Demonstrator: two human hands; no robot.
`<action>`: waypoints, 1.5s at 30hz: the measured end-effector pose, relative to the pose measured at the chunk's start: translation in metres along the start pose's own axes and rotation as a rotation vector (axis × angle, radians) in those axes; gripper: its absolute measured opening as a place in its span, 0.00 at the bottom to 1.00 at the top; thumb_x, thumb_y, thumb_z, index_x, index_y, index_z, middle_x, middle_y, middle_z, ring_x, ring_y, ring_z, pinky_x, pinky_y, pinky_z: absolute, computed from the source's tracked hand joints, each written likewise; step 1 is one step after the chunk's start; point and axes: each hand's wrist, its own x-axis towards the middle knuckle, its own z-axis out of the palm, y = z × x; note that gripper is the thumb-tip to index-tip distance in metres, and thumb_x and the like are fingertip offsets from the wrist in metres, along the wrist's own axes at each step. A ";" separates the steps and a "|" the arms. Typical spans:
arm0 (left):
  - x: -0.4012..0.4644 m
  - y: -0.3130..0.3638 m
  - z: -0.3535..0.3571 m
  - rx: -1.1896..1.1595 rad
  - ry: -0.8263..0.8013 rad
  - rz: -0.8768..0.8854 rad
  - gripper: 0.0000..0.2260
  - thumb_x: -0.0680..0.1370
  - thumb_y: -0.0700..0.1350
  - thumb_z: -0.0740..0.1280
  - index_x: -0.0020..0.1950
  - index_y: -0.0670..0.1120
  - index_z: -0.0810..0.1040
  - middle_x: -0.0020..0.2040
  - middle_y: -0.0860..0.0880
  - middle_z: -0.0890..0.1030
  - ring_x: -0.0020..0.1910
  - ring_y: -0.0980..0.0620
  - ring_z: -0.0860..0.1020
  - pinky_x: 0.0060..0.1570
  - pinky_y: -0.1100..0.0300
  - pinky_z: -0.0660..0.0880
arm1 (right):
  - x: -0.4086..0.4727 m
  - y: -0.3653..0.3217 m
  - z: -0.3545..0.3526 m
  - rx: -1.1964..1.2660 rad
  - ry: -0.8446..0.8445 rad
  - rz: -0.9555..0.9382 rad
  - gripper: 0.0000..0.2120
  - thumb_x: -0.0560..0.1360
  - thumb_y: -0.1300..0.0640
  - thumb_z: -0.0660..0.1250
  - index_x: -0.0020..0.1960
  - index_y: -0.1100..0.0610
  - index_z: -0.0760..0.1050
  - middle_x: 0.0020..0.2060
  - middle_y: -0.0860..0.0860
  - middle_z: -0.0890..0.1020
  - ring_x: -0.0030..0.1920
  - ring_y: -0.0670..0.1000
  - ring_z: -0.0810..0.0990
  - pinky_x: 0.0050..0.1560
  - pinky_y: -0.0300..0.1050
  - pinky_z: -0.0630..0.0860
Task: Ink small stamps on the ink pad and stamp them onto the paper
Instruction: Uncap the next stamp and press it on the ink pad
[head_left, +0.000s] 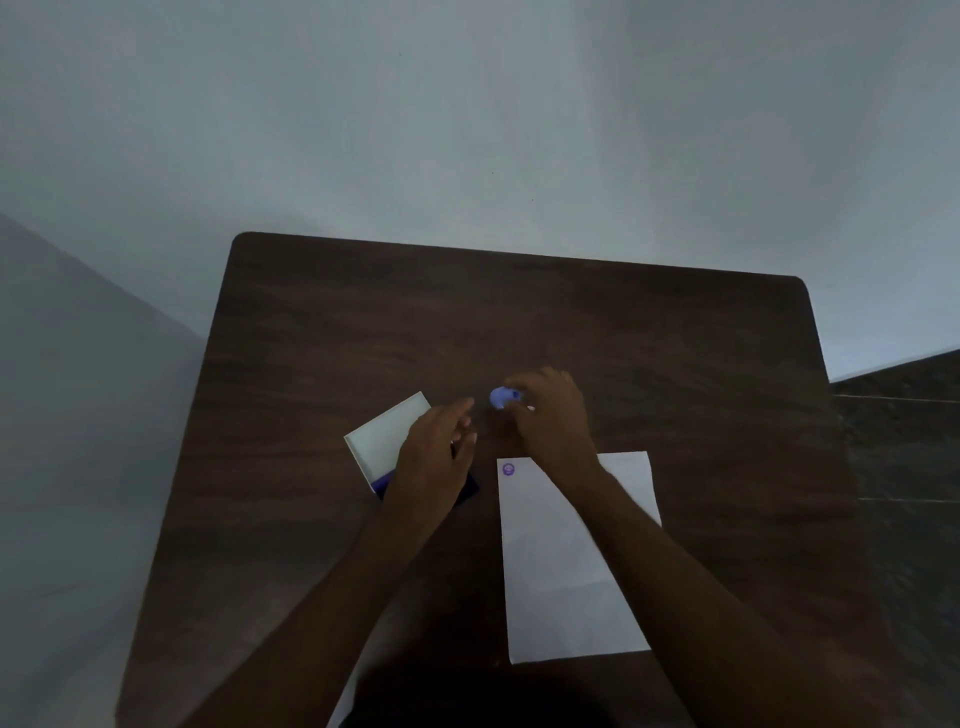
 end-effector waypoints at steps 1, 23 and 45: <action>-0.001 0.001 -0.002 -0.005 0.003 0.027 0.22 0.78 0.48 0.65 0.71 0.50 0.67 0.60 0.50 0.78 0.56 0.58 0.74 0.53 0.68 0.64 | -0.008 -0.004 -0.005 0.108 0.008 0.055 0.09 0.74 0.56 0.68 0.52 0.58 0.80 0.48 0.53 0.83 0.50 0.50 0.79 0.56 0.43 0.70; -0.076 0.018 -0.043 -0.186 -0.015 -0.024 0.15 0.74 0.51 0.69 0.60 0.50 0.78 0.48 0.58 0.74 0.42 0.67 0.71 0.42 0.78 0.65 | -0.118 -0.035 -0.029 0.944 -0.176 0.294 0.10 0.74 0.59 0.67 0.55 0.59 0.79 0.38 0.50 0.84 0.34 0.45 0.81 0.34 0.36 0.76; -0.122 0.042 -0.074 -0.259 0.110 0.105 0.14 0.72 0.44 0.72 0.57 0.45 0.80 0.53 0.49 0.81 0.49 0.58 0.76 0.49 0.79 0.67 | -0.152 -0.061 -0.020 1.126 -0.123 0.343 0.09 0.71 0.55 0.69 0.49 0.56 0.82 0.38 0.58 0.84 0.35 0.54 0.79 0.35 0.44 0.77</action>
